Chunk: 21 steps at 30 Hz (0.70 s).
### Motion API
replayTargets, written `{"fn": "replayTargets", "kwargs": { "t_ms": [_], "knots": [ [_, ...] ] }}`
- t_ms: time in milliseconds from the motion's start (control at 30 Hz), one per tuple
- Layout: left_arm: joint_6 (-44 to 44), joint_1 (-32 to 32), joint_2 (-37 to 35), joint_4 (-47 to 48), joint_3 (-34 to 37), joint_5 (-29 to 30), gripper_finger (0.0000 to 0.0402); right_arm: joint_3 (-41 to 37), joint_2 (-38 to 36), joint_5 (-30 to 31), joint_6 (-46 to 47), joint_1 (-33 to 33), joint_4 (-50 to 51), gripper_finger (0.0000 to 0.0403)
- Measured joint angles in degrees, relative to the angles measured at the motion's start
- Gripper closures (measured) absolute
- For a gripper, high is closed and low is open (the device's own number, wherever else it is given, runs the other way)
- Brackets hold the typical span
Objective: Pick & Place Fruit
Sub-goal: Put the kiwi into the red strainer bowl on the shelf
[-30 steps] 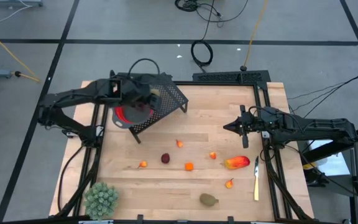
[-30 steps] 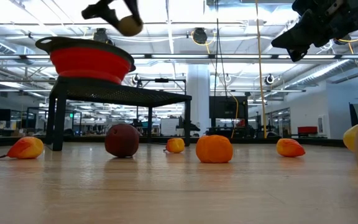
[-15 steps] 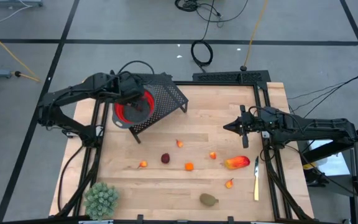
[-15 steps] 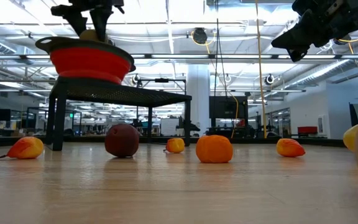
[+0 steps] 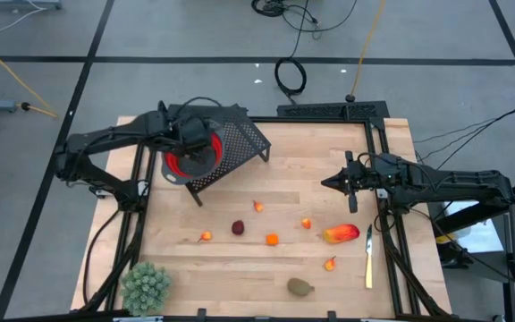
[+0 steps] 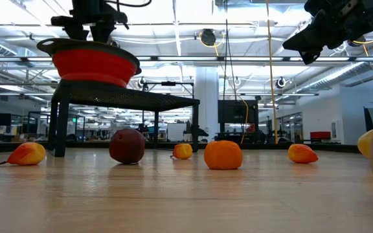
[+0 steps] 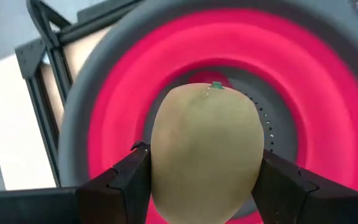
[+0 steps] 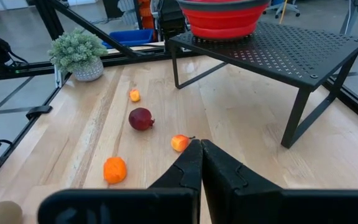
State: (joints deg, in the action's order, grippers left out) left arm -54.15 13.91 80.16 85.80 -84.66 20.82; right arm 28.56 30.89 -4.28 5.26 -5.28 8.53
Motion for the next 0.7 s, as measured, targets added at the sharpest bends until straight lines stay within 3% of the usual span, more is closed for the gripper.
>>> {"fn": "replayTargets", "kwargs": {
  "t_ms": [267,700],
  "knots": [
    [-6.3,0.0,0.0,-0.1,5.1,0.0,0.0179,0.0,0.0,0.0,0.0,0.0,0.2,0.0403],
    [-8.1,0.0,0.0,-0.9,8.7,-0.3,0.0179,0.0,0.0,0.0,-0.1,0.0,0.2,0.0403]
  ]
}}
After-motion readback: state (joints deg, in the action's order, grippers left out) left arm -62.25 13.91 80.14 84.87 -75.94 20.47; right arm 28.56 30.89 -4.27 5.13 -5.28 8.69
